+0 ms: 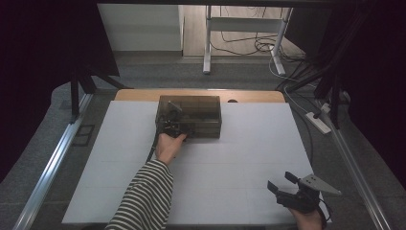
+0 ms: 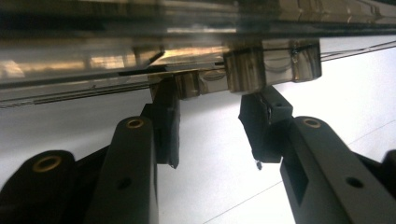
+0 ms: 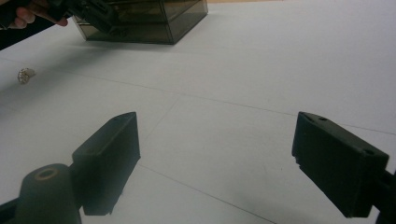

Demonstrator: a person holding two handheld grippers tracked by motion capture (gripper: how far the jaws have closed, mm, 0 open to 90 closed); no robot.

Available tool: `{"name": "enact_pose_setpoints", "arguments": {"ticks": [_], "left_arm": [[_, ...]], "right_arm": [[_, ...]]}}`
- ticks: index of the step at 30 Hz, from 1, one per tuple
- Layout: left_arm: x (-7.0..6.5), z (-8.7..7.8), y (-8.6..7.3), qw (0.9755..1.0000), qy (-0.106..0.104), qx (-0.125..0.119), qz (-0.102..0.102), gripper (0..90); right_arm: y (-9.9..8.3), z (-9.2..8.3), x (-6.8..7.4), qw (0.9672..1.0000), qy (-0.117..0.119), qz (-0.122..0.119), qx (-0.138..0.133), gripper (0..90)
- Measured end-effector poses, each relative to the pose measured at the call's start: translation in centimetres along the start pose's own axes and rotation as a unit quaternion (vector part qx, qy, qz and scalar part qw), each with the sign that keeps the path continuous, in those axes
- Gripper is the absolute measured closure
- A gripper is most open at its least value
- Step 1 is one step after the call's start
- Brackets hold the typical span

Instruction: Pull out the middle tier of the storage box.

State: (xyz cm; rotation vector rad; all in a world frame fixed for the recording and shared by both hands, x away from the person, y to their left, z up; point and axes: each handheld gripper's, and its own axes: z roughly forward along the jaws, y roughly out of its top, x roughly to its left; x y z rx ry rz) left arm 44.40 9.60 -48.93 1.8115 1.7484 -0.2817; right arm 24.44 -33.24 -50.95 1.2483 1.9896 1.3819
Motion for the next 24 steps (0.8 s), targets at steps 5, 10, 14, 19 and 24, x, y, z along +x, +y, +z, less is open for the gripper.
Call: {"name": "enact_pose_setpoints", "arguments": {"ticks": [5, 10, 14, 19, 24], "left_arm": [[-0.1, -0.1, -0.3, 1.0000, 0.001, 0.003, 0.005, 59.3], [-0.2, -0.3, -0.7, 0.9999, 0.001, 0.007, 0.010, 59.3], [-0.2, -0.4, -1.1, 0.9998, 0.000, 0.009, 0.016, 59.3], [-0.2, -0.5, -1.7, 0.9997, -0.002, 0.010, 0.024, 59.3], [-0.2, -0.6, -2.3, 0.9995, -0.004, 0.010, 0.029, 59.4]], "right_arm": [[0.0, 0.0, 0.0, 1.0000, 0.001, -0.002, -0.001, 15.0], [0.0, 0.0, 0.0, 1.0000, 0.001, -0.001, 0.000, 15.0], [0.0, 0.0, 0.1, 1.0000, 0.000, -0.002, -0.001, 15.0], [0.0, 0.0, 0.0, 1.0000, 0.002, -0.002, 0.000, 15.0], [0.0, 0.0, 0.1, 1.0000, 0.001, -0.002, -0.001, 15.0]]}}
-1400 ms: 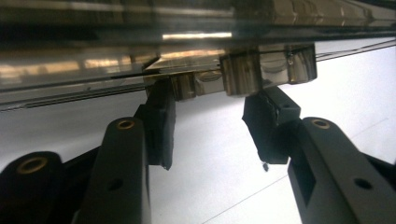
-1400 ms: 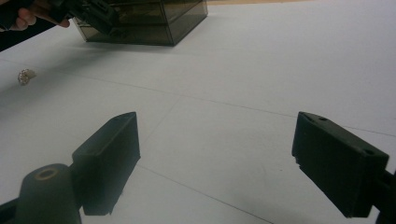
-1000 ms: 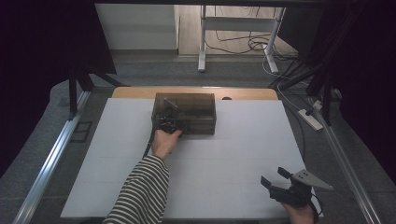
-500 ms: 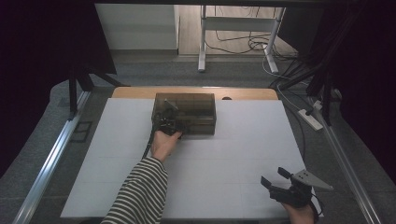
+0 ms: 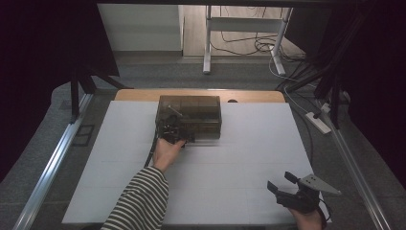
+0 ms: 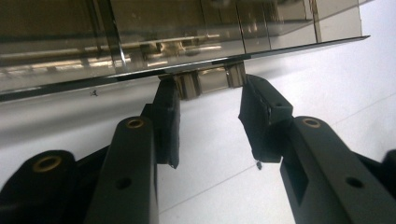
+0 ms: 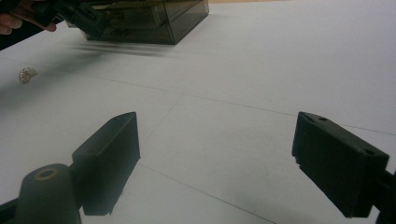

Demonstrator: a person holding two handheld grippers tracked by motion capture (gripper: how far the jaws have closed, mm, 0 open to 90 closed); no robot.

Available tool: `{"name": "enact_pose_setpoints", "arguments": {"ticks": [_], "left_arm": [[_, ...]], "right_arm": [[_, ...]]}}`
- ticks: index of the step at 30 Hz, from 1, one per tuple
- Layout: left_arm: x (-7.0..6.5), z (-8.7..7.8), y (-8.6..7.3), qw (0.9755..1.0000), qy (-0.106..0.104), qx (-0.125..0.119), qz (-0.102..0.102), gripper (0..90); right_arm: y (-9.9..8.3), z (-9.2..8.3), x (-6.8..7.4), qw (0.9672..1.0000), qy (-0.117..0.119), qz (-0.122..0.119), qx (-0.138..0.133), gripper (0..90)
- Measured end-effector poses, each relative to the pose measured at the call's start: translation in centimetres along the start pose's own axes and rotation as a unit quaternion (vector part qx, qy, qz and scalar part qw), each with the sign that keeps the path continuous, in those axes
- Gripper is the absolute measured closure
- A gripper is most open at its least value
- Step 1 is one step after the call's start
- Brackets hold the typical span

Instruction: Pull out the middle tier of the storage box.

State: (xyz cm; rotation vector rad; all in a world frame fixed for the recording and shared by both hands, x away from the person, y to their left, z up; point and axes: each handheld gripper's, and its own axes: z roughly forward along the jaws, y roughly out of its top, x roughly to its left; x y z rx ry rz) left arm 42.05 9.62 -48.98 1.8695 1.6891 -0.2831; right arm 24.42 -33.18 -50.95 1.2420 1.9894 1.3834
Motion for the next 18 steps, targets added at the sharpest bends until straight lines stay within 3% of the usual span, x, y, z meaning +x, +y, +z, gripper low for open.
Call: {"name": "enact_pose_setpoints", "arguments": {"ticks": [7, 11, 18], "left_arm": [[-0.15, -0.03, -0.31, 1.0000, 0.003, 0.000, 0.008, 59.2], [-0.50, 0.05, -0.50, 0.9994, 0.020, -0.001, 0.029, 57.8], [-0.73, -0.21, -0.77, 0.9989, 0.015, -0.005, 0.045, 47.8]], "right_arm": [[0.00, 0.01, -0.01, 1.0000, 0.001, 0.000, 0.001, 14.9], [0.01, -0.05, -0.01, 1.0000, 0.001, 0.001, 0.000, 14.9], [0.01, -0.07, -0.02, 1.0000, 0.001, 0.001, -0.001, 14.9]]}}
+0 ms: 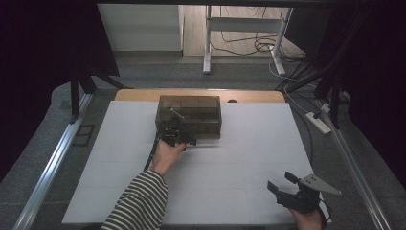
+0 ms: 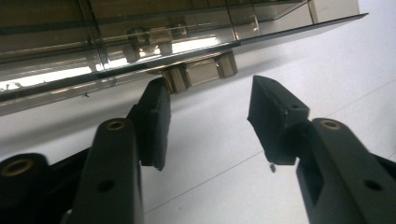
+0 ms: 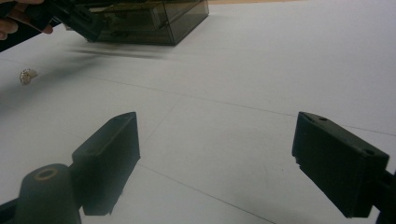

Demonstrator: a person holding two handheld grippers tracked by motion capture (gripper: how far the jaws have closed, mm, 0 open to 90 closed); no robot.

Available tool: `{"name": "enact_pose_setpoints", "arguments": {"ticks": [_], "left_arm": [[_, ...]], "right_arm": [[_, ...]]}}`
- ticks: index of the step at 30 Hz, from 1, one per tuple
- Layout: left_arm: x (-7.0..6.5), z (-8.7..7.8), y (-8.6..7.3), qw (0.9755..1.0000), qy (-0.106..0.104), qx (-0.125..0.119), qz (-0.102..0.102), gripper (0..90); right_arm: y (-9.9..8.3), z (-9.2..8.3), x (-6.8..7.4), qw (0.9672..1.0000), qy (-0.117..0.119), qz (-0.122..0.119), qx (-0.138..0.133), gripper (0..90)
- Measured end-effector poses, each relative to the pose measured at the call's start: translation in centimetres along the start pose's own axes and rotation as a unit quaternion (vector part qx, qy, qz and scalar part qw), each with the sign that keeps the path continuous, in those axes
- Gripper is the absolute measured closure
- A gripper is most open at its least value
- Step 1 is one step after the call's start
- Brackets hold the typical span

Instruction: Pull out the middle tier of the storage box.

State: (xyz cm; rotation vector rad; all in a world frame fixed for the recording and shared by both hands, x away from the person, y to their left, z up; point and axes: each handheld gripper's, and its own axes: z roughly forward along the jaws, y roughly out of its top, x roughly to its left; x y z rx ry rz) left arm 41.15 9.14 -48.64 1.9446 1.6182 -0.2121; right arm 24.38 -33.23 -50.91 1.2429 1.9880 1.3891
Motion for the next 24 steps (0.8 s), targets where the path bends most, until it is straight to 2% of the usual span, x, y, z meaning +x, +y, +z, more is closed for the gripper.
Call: {"name": "enact_pose_setpoints", "arguments": {"ticks": [4, 8, 12, 19, 24], "left_arm": [[-0.3, -0.3, -0.3, 0.9996, 0.014, 0.000, 0.026, 42.2], [-0.4, -0.5, -0.7, 0.9989, 0.022, -0.002, 0.041, 39.2], [-0.5, -0.8, -1.1, 0.9984, 0.021, -0.006, 0.052, 37.3], [-0.9, -1.4, -1.8, 0.9952, 0.036, -0.014, 0.090, 31.6], [-1.0, -1.9, -2.3, 0.9931, 0.031, -0.026, 0.110, 29.4]], "right_arm": [[0.0, 0.0, 0.0, 1.0000, -0.001, -0.001, 0.001, 14.9], [0.0, 0.0, 0.0, 1.0000, 0.000, 0.000, 0.002, 14.9], [0.0, 0.0, 0.0, 1.0000, -0.001, 0.000, 0.001, 15.0], [0.0, 0.1, 0.0, 1.0000, -0.001, 0.000, 0.002, 14.9], [0.0, 0.0, 0.0, 1.0000, -0.001, -0.001, 0.002, 14.9]]}}
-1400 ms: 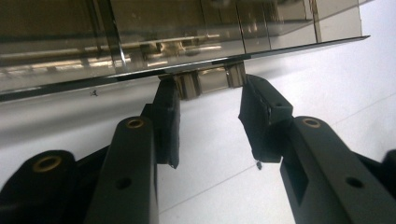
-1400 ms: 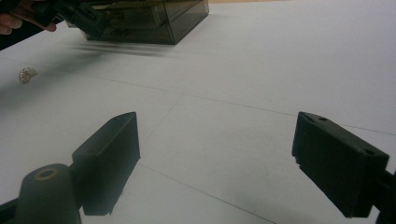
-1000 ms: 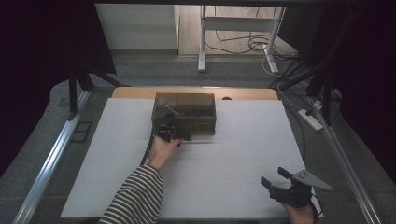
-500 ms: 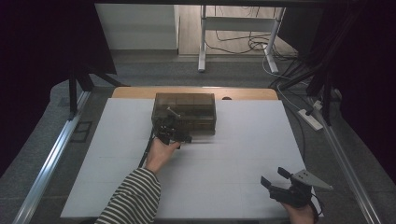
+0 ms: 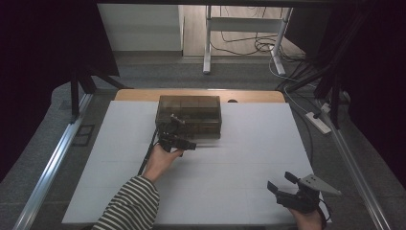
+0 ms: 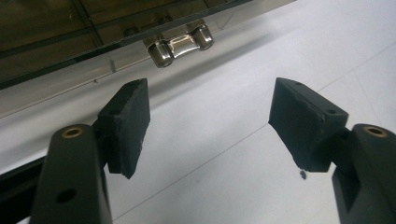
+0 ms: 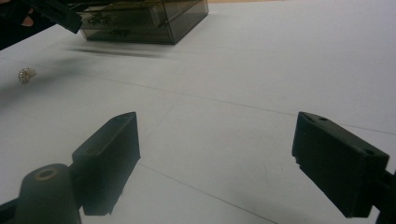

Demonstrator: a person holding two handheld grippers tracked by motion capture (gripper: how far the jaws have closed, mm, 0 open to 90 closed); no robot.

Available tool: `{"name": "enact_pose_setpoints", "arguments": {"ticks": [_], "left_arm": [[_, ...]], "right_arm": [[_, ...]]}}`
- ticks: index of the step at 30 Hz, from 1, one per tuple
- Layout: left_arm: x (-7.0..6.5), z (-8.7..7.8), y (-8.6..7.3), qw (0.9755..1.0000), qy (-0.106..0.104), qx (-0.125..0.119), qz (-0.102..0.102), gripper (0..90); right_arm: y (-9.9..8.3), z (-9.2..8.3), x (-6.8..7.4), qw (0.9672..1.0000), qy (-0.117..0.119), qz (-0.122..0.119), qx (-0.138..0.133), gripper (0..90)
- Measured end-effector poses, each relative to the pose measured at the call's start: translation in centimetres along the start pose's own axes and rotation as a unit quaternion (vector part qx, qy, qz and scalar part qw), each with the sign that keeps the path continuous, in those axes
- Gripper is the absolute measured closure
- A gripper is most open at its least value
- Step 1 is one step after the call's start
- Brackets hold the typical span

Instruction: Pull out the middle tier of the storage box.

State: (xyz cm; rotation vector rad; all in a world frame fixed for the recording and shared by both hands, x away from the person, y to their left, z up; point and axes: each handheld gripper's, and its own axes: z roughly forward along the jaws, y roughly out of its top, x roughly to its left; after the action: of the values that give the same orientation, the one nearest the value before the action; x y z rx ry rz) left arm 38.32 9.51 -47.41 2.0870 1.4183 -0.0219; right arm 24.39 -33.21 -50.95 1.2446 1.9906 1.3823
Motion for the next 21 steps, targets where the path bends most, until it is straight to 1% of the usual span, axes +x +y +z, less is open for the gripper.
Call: {"name": "enact_pose_setpoints", "arguments": {"ticks": [1, 8, 11, 14, 16, 18, 21], "left_arm": [[0.0, -0.1, -0.1, 1.0000, 0.000, -0.002, 0.003, 29.3], [0.2, -0.8, -0.5, 0.9998, -0.009, -0.018, 0.008, 27.6], [0.4, -1.0, -0.7, 0.9996, -0.011, -0.023, 0.014, 26.7], [0.5, -1.3, -0.9, 0.9993, -0.009, -0.030, 0.021, 26.7], [0.6, -1.5, -1.0, 0.9992, -0.005, -0.032, 0.024, 27.6], [0.7, -1.6, -1.1, 0.9992, -0.006, -0.031, 0.027, 28.5], [0.8, -1.9, -1.3, 0.9988, -0.001, -0.035, 0.035, 29.3]], "right_arm": [[0.0, 0.0, 0.0, 1.0000, 0.000, 0.000, 0.000, 14.9], [0.0, 0.0, 0.0, 1.0000, 0.000, 0.001, 0.000, 14.9], [0.0, 0.0, 0.0, 1.0000, 0.000, 0.002, 0.000, 15.0], [0.0, 0.0, -0.1, 1.0000, 0.000, 0.005, -0.001, 14.9], [0.0, 0.0, -0.1, 1.0000, 0.000, 0.005, -0.001, 14.9], [0.0, 0.0, -0.1, 1.0000, 0.000, 0.004, 0.000, 14.9], [0.0, 0.0, 0.0, 1.0000, 0.000, 0.004, 0.000, 15.0]]}}
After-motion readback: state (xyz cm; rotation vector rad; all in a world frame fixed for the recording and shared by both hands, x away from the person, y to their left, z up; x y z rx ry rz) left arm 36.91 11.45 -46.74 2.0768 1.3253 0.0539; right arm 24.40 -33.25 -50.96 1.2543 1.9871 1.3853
